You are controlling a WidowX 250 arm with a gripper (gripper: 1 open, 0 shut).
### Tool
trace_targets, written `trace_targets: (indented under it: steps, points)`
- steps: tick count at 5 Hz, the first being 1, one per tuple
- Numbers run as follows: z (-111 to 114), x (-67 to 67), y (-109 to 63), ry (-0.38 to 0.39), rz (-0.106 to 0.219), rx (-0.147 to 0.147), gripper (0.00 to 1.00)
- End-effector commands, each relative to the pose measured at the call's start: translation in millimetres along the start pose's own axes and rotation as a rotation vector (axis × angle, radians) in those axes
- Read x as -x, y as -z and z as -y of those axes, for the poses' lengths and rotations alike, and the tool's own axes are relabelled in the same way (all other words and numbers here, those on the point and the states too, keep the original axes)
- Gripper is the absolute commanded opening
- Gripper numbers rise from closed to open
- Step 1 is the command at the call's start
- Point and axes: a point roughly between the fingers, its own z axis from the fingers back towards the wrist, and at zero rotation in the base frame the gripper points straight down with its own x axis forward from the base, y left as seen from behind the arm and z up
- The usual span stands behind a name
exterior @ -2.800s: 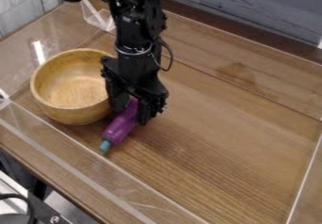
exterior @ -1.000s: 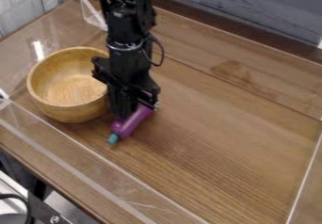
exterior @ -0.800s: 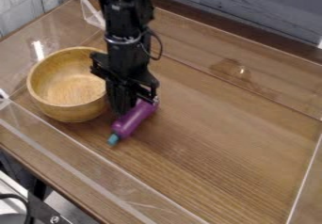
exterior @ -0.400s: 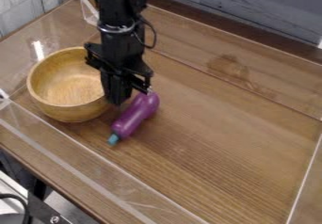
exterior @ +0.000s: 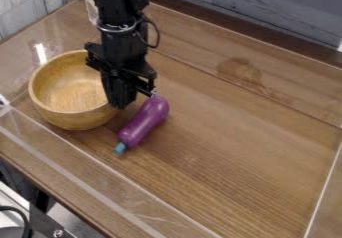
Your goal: Put the purple eggplant in the brown bowl
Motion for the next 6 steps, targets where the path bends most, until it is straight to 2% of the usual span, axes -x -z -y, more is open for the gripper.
trace_targets:
  steps: [1,2,3,4,6]
  points:
    - [-8.7,-8.6,-6.9,-0.006,0.052,-0.018,1.0]
    - [-10.4,-8.5,-5.1,-0.006,0.051,-0.017,0.0]
    - [-12.4,-8.5,-3.4,-0.004,0.049,-0.015,0.0]
    - [-14.1,-7.4,-1.9,-0.003,0.05,-0.011,1.0]
    - [-18.0,-6.1,1.6,0.0,0.05,-0.005,1.0]
